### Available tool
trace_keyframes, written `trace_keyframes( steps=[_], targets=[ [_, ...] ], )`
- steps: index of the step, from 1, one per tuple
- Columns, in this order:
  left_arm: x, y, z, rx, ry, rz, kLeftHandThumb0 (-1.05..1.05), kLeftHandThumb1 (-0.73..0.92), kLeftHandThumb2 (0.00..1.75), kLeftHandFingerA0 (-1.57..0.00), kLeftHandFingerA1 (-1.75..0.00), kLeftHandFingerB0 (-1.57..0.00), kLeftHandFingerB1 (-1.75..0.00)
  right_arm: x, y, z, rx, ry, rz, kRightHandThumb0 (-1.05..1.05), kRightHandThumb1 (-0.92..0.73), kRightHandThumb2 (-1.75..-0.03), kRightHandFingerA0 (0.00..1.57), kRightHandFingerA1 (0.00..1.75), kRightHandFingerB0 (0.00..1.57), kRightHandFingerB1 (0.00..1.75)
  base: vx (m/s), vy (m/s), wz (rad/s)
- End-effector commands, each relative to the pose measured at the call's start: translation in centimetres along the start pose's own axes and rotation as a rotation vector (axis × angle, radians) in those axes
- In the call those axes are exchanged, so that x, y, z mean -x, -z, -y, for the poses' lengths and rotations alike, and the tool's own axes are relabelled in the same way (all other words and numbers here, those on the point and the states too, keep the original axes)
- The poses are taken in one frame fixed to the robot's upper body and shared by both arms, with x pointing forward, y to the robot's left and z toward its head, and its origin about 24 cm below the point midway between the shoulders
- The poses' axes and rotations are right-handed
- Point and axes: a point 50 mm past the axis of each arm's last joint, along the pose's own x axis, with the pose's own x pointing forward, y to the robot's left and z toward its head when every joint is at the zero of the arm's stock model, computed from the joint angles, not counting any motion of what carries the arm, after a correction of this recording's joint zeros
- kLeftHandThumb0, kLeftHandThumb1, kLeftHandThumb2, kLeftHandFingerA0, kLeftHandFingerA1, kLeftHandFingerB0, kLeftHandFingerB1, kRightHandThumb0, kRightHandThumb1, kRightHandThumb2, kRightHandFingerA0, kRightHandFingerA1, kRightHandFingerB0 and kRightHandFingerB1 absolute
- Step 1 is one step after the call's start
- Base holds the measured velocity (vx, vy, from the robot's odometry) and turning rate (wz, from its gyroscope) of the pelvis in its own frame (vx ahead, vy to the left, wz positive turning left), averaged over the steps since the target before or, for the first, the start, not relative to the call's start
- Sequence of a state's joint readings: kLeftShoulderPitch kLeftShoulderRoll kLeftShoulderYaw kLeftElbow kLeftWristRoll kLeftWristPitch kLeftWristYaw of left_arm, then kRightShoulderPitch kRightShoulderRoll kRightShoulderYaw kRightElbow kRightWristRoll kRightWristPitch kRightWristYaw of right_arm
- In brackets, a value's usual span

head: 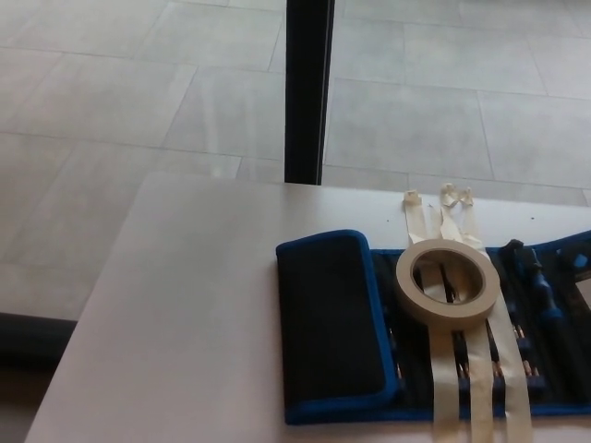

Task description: The robot uses its right hand to open a black folded toolkit cover kept in the middle of the desk

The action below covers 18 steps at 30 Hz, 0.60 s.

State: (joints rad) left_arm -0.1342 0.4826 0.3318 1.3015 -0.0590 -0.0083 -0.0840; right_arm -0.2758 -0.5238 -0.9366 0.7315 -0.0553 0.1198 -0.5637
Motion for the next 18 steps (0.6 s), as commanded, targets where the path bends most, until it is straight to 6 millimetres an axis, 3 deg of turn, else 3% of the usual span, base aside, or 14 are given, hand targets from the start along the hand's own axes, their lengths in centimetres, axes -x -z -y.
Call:
trace_keyframes(
  steps=[1,2,4,5,6,7,8,9,10,11,12,14,17,18],
  targets=[
    [0.2,-0.7,-2.3,-0.042,-0.022,0.006,-0.32,-0.28,0.85,-1.34,-1.34,-1.17,-1.26,-4.1,1.3,6.5,-0.431,0.031,-0.363,-0.87,-0.51,-1.02,0.66,1.21,0.18,0.81,0.00,0.000,0.00],
    [0.2,-0.6,-2.3,-0.025,-0.024,0.006,-0.33,-0.31,0.85,-1.34,-1.35,-1.18,-1.28,-4.1,2.4,6.9,-0.394,0.040,-0.392,-0.77,-0.71,-0.67,0.81,1.75,0.38,1.47,0.00,0.000,0.00],
    [0.2,-0.6,-2.3,-0.024,-0.023,0.006,-0.33,-0.30,0.85,-1.35,-1.35,-1.18,-1.28,-4.1,2.9,7.0,-0.379,0.045,-0.404,-0.82,-0.65,-0.74,0.86,1.75,0.45,1.30,0.00,0.000,0.00],
    [0.2,-0.5,-2.3,-0.037,-0.024,0.003,-0.32,-0.29,0.85,-1.34,-1.34,-1.17,-1.27,-4.0,3.3,7.1,-0.375,0.045,-0.408,-0.78,-0.67,-0.68,1.04,1.75,0.28,1.33,0.00,0.000,0.00],
    [0.2,-0.5,-2.3,-0.034,-0.027,-0.003,-0.32,-0.30,0.85,-1.36,-1.36,-1.19,-1.28,-3.8,4.0,7.2,-0.359,0.025,-0.409,-0.78,-0.64,-0.72,0.95,1.70,0.00,0.83,0.00,0.000,0.00],
    [0.3,-0.5,-2.4,-0.029,-0.032,-0.003,-0.32,-0.29,0.85,-1.38,-1.36,-1.19,-1.28,-3.6,4.8,7.2,-0.351,-0.011,-0.414,-0.75,-0.65,-0.74,0.96,1.68,0.00,0.73,0.00,0.000,0.00],
    [0.3,-0.4,-2.4,-0.032,-0.033,-0.003,-0.32,-0.29,0.85,-1.38,-1.36,-1.19,-1.28,-3.5,4.9,7.2,-0.347,-0.014,-0.417,-0.75,-0.65,-0.74,0.96,1.68,0.00,0.73,0.00,0.000,0.00],
    [0.3,-0.3,-2.3,-0.039,-0.033,-0.006,-0.32,-0.29,0.86,-1.37,-1.35,-1.19,-1.27,-3.5,5.2,7.2,-0.340,-0.016,-0.407,-0.77,-0.46,-1.02,1.32,1.49,0.14,0.75,0.00,0.000,0.00],
    [0.3,-0.3,-2.3,-0.035,-0.037,-0.008,-0.32,-0.28,0.86,-1.36,-1.35,-1.19,-1.28,-3.1,6.1,6.8,-0.317,-0.032,-0.433,-0.79,-0.71,-0.66,1.24,1.73,0.35,1.28,0.00,0.000,0.00],
    [0.3,-0.2,-2.3,-0.036,-0.038,-0.009,-0.32,-0.28,0.86,-1.36,-1.35,-1.19,-1.28,-3.0,6.2,6.8,-0.314,-0.034,-0.437,-0.79,-0.71,-0.66,1.24,1.73,0.35,1.28,0.00,0.000,0.00],
    [0.3,-0.2,-2.3,-0.043,-0.036,-0.010,-0.32,-0.27,0.87,-1.35,-1.35,-1.17,-1.27,-2.9,6.6,6.7,-0.329,-0.040,-0.439,-0.77,-0.74,-0.63,1.27,1.73,0.02,1.18,0.00,0.000,0.00],
    [0.3,0.0,-2.3,-0.040,-0.029,-0.014,-0.32,-0.27,0.87,-1.37,-1.36,-1.18,-1.27,-1.9,7.9,6.2,-0.442,-0.014,-0.468,-0.73,-0.68,-0.72,1.18,1.64,0.00,0.70,0.00,0.000,0.00],
    [0.3,0.1,-2.1,-0.040,-0.027,-0.015,-0.31,-0.25,0.87,-1.38,-1.36,-1.20,-1.28,-1.3,8.6,5.8,-0.528,0.034,-0.485,-0.71,-0.64,-0.74,1.03,1.69,0.00,0.82,0.00,0.000,0.00],
    [0.3,0.3,-2.0,-0.040,-0.024,-0.018,-0.31,-0.25,0.87,-1.38,-1.35,-1.19,-1.27,-0.8,9.1,5.4,-0.572,0.060,-0.502,-0.70,-0.69,-0.66,1.05,1.74,0.08,1.09,0.00,0.000,0.00]
  ],
)
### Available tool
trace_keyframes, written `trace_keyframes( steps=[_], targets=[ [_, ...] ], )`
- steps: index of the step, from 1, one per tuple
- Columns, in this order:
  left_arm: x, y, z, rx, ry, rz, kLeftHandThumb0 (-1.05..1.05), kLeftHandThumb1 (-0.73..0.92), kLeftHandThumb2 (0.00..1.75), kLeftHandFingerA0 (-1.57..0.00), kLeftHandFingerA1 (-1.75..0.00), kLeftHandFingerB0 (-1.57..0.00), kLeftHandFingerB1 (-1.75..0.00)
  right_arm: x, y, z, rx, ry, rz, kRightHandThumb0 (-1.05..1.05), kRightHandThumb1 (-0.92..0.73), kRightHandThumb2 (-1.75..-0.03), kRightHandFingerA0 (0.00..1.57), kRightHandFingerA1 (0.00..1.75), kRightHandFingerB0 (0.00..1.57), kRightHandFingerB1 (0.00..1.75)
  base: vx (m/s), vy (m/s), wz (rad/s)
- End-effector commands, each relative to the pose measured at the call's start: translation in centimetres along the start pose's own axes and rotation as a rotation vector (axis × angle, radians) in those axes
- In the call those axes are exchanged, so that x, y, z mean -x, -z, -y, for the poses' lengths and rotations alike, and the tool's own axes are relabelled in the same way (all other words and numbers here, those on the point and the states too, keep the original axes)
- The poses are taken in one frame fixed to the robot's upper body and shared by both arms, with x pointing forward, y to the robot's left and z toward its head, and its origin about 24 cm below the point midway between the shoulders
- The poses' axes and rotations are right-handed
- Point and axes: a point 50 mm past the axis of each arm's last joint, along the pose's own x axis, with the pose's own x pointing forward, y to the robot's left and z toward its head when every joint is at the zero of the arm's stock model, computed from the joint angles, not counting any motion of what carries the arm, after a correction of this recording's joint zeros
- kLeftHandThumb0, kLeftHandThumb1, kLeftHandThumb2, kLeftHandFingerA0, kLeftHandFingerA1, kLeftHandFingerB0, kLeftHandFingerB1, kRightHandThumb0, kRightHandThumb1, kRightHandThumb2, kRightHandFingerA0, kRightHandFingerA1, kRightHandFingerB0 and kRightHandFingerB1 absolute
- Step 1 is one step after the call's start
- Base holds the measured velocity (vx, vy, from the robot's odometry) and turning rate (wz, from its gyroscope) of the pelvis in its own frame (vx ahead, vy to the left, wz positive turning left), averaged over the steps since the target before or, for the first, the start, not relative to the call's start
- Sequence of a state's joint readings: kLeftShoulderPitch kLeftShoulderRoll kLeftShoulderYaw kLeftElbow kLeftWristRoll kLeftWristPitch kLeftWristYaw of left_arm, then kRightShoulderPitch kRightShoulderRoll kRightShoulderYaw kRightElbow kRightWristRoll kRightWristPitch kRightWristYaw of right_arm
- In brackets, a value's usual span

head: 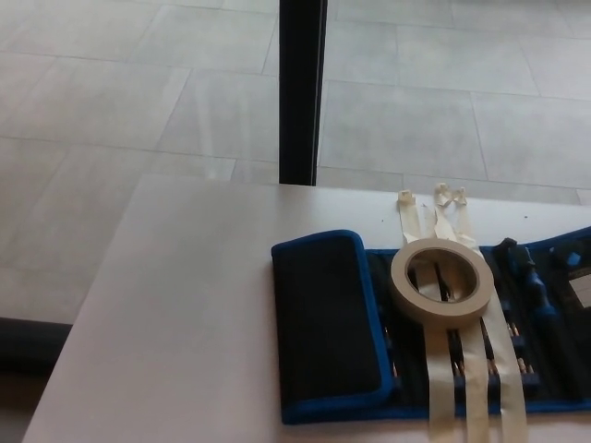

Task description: The robot uses its right hand to open a black folded toolkit cover kept in the middle of the desk

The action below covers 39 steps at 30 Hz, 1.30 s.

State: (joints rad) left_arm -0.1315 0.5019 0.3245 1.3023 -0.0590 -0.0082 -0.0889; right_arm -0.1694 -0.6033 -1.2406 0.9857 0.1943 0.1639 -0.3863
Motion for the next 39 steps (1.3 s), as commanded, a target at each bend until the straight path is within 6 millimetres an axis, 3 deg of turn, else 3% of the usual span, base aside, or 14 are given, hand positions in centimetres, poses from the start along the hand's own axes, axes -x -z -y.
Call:
trace_keyframes(
  steps=[1,2,4,5,12,15,17,22,23,25,26,27,28,39],
  targets=[
    [0.2,0.5,-1.2,-0.006,-0.012,-0.021,-0.32,-0.26,0.87,-1.37,-1.35,-1.18,-1.27,0.6,3.4,-0.3,-0.332,-0.044,-0.121,-0.74,-0.69,-0.69,1.13,1.75,0.43,1.40,0.00,0.000,0.00],
    [0.2,0.5,-1.2,0.019,-0.018,-0.025,-0.32,-0.27,0.87,-1.37,-1.36,-1.20,-1.28,0.8,4.1,-0.2,-0.301,-0.057,-0.113,-0.76,-0.50,-1.04,1.42,1.54,0.32,0.86,0.00,0.000,0.00],
    [0.2,0.5,-1.4,0.020,-0.021,-0.025,-0.32,-0.27,0.87,-1.37,-1.36,-1.20,-1.28,0.8,4.4,-0.2,-0.299,-0.059,-0.114,-0.76,-0.50,-1.04,1.42,1.54,0.32,0.86,0.00,0.000,0.00],
    [0.2,0.3,-1.4,0.019,-0.023,-0.024,-0.34,-0.25,0.90,-1.33,-1.36,-1.17,-1.28,1.0,5.1,-0.1,-0.270,-0.087,-0.113,-0.74,-0.70,-0.67,1.17,1.75,0.33,1.25,0.00,0.000,0.00],
    [0.2,0.2,-1.7,0.023,-0.041,-0.013,-0.36,-0.25,0.92,-1.37,-1.40,-1.19,-1.32,1.0,6.4,0.4,-0.251,-0.112,-0.167,-0.72,-0.68,-0.69,1.20,1.75,0.00,0.99,0.00,0.000,0.00],
    [0.2,0.2,-1.7,0.021,-0.053,-0.015,-0.36,-0.24,0.92,-1.39,-1.41,-1.20,-1.32,1.2,6.5,0.1,-0.219,-0.143,-0.160,-0.75,-0.65,-0.71,0.64,1.49,0.00,0.88,0.00,0.000,0.00],
    [0.2,0.3,-1.7,0.022,-0.059,-0.018,-0.37,-0.23,0.93,-1.38,-1.40,-1.19,-1.31,1.3,6.6,-0.1,-0.200,-0.157,-0.151,-0.75,-0.48,-1.02,0.68,1.15,0.04,0.68,0.00,0.000,0.00],
    [0.2,0.4,-1.6,0.062,-0.065,-0.024,-0.40,-0.25,0.96,-1.34,-1.43,-1.20,-1.36,1.4,7.2,-0.3,-0.170,-0.185,-0.152,-0.72,-0.47,-1.00,0.80,1.20,0.03,0.66,0.00,0.000,0.00],
    [0.2,0.3,-1.6,0.049,-0.066,-0.018,-0.69,0.87,0.65,-0.43,-0.61,-0.35,-0.43,1.6,7.3,-0.4,-0.136,-0.200,-0.151,-0.77,-0.57,-0.92,0.54,1.15,0.04,0.73,0.00,0.000,0.00],
    [0.2,0.3,-1.7,0.049,-0.069,-0.020,-0.70,0.86,0.65,-0.43,-0.61,-0.36,-0.44,1.6,7.3,-0.4,-0.138,-0.211,-0.149,-0.75,-0.57,-0.92,0.57,1.13,0.03,0.71,0.00,0.000,0.00],
    [0.2,0.3,-1.7,0.051,-0.068,-0.022,-0.68,0.67,1.05,-0.41,-0.67,-0.31,-0.56,1.7,7.2,-0.4,-0.114,-0.197,-0.145,-0.71,-0.66,-0.68,0.71,1.46,0.00,0.83,0.00,0.000,0.00],
    [0.2,0.3,-1.7,0.058,-0.064,-0.016,-0.69,0.86,0.66,-0.42,-0.63,-0.35,-0.45,1.7,7.1,-0.5,-0.114,-0.196,-0.145,-0.71,-0.67,-0.68,0.64,1.42,0.00,0.86,0.00,0.000,0.00],
    [0.2,0.3,-1.7,0.053,-0.067,-0.016,-0.69,0.86,0.65,-0.43,-0.62,-0.36,-0.46,1.7,7.2,-0.4,-0.115,-0.198,-0.141,-0.70,-0.47,-1.02,0.77,1.16,0.01,0.64,0.00,0.000,0.00],
    [0.2,0.3,-1.9,0.067,-0.071,-0.016,-0.69,0.85,0.65,-0.41,-0.61,-0.36,-0.45,1.9,7.6,-0.6,-0.135,-0.233,-0.146,-0.71,-0.67,-0.70,0.55,1.49,0.00,0.85,0.00,0.000,0.00]
  ],
)
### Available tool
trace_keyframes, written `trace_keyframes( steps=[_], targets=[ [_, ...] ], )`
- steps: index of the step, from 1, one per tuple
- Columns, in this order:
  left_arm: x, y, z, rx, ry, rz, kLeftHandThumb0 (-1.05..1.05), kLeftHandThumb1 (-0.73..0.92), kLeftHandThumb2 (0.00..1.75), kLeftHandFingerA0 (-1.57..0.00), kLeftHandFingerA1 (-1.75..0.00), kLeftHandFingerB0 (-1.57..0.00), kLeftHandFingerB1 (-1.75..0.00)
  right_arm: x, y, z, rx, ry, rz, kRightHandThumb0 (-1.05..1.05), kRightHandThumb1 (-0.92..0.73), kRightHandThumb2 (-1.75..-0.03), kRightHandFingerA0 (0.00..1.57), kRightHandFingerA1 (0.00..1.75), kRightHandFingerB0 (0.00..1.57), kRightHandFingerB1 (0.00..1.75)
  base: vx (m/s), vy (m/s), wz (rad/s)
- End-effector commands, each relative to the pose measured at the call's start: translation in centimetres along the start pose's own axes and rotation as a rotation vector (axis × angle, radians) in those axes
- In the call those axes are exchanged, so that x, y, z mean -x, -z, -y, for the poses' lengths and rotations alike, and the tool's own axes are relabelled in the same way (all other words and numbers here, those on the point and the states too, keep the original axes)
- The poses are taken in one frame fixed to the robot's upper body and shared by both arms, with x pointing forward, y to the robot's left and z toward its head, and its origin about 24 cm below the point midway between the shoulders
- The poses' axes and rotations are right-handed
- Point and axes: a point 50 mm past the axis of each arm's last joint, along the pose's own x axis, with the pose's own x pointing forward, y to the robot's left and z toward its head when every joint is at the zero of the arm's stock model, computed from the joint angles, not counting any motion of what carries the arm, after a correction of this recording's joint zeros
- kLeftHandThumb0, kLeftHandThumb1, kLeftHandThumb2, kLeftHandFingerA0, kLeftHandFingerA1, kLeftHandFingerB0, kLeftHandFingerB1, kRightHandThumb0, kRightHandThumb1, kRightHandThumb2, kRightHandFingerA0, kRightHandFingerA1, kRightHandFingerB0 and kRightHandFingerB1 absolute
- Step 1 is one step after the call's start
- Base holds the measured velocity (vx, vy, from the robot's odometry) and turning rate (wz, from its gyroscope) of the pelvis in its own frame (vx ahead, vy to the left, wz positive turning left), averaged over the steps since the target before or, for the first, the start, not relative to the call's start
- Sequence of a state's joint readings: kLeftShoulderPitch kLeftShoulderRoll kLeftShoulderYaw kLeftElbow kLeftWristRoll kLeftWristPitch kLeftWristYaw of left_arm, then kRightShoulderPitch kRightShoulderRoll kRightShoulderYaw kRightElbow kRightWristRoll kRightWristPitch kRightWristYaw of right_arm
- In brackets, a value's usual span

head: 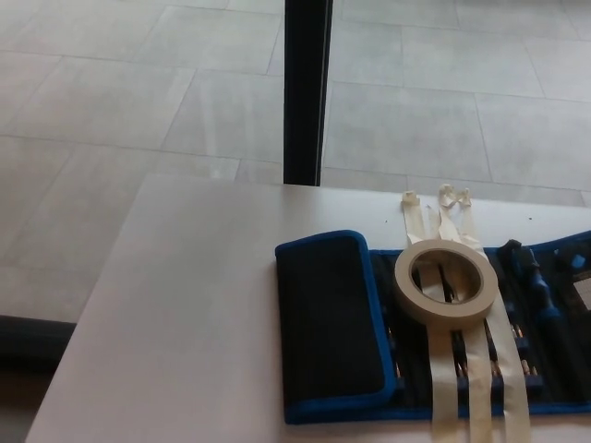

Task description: The robot uses its right hand to open a black folded toolkit cover kept in the middle of the desk

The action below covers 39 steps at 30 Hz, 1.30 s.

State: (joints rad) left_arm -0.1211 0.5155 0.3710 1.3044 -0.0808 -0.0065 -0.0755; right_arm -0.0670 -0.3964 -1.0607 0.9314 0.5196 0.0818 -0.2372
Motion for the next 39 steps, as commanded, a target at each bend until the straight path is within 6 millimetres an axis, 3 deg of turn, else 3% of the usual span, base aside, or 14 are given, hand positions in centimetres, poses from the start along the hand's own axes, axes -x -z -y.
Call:
trace_keyframes(
  steps=[1,3,10,11,12,13,16,22,23,24,28,34,37,39],
  targets=[
    [0.09,0.09,-0.90,0.009,-0.028,-0.010,-0.71,0.65,1.01,-0.39,-0.64,-0.33,-0.55,0.04,0.06,-0.14,-0.029,-0.053,0.011,-0.71,-0.69,-0.70,0.62,1.48,0.00,0.88,0.00,0.000,0.00],
    [0.08,0.01,-0.87,0.030,-0.023,-0.006,-0.72,0.82,0.64,-0.41,-0.61,-0.36,-0.45,0.06,0.08,-0.23,-0.021,-0.054,0.013,-0.72,-0.69,-0.69,0.64,1.51,0.04,0.92,0.00,0.000,0.00],
    [0.06,-0.23,-0.90,0.024,-0.020,-0.004,-0.73,0.83,0.64,-0.42,-0.62,-0.34,-0.45,0.22,0.17,-0.28,-0.004,-0.075,0.017,-0.74,-0.63,-0.74,0.97,1.74,0.69,1.15,0.00,0.000,0.00],
    [0.04,-0.37,-0.87,0.031,-0.020,-0.001,-0.71,0.64,1.03,-0.39,-0.65,-0.30,-0.55,0.21,0.17,-0.27,0.013,-0.068,0.024,-0.74,-0.64,-0.72,1.00,1.69,0.60,1.09,0.00,0.000,0.00],
    [0.05,-0.43,-0.89,0.029,-0.019,0.007,-0.71,0.83,0.64,-0.43,-0.62,-0.37,-0.44,0.19,0.22,-0.24,0.007,-0.072,0.020,-0.75,-0.46,-1.01,1.22,1.43,0.73,1.07,0.00,0.000,0.00],
    [0.05,-0.47,-0.90,0.027,-0.019,0.007,-0.72,0.65,1.03,-0.40,-0.66,-0.31,-0.55,0.20,0.26,-0.29,0.012,-0.071,0.018,-0.73,-0.65,-0.70,0.85,1.61,0.48,1.05,0.00,0.000,0.00],
    [0.02,-0.56,-0.86,0.052,-0.029,0.006,-0.72,0.82,0.64,-0.47,-0.67,-0.38,-0.45,0.27,0.27,-0.33,0.005,-0.079,0.020,-0.74,-0.66,-0.68,0.72,1.53,0.49,1.02,0.00,0.000,0.00],
    [0.01,-0.59,-0.88,0.068,-0.036,0.005,-0.70,0.82,0.63,-0.46,-0.65,-0.38,-0.46,0.35,0.35,-0.50,-0.002,-0.091,0.013,-0.72,-0.65,-0.67,0.98,1.68,0.48,1.12,0.00,0.000,0.00],
    [0.01,-0.57,-0.84,0.063,-0.035,0.005,-0.70,0.64,1.02,-0.44,-0.67,-0.33,-0.56,0.34,0.31,-0.47,-0.006,-0.093,0.009,-0.71,-0.66,-0.68,0.89,1.64,0.33,1.06,0.00,0.000,0.00],
    [0.02,-0.48,-0.86,0.063,-0.037,0.005,-0.71,0.82,0.64,-0.48,-0.64,-0.38,-0.45,0.36,0.34,-0.47,-0.007,-0.090,0.016,-0.71,-0.64,-0.69,0.85,1.63,0.40,1.12,0.00,0.000,0.00],
    [0.02,-0.48,-0.86,0.067,-0.031,0.007,-0.69,0.65,1.02,-0.44,-0.68,-0.32,-0.56,0.35,0.43,-0.41,0.010,-0.088,0.021,-0.73,-0.66,-0.69,0.87,1.61,0.46,1.16,0.00,0.000,0.00],
    [-0.01,-0.62,-0.66,0.077,-0.029,0.009,-0.68,0.83,0.64,-0.45,-0.63,-0.35,-0.44,0.39,0.44,-0.23,0.036,-0.100,0.026,-0.72,-0.64,-0.69,0.91,1.59,0.57,1.22,0.00,0.000,0.00],
    [-0.01,-0.61,-0.67,0.055,-0.032,0.011,-0.68,0.66,1.02,-0.42,-0.68,-0.32,-0.56,0.39,0.52,-0.23,0.028,-0.083,0.024,-0.71,-0.63,-0.70,0.69,1.47,0.58,1.14,0.00,0.000,0.00],
    [0.00,-0.58,-0.69,0.045,-0.035,0.016,-0.69,0.83,0.65,-0.44,-0.65,-0.37,-0.47,0.43,0.52,-0.23,0.044,-0.097,0.026,-0.70,-0.64,-0.73,0.79,1.45,0.72,1.22,0.00,0.000,0.00]
  ],
)
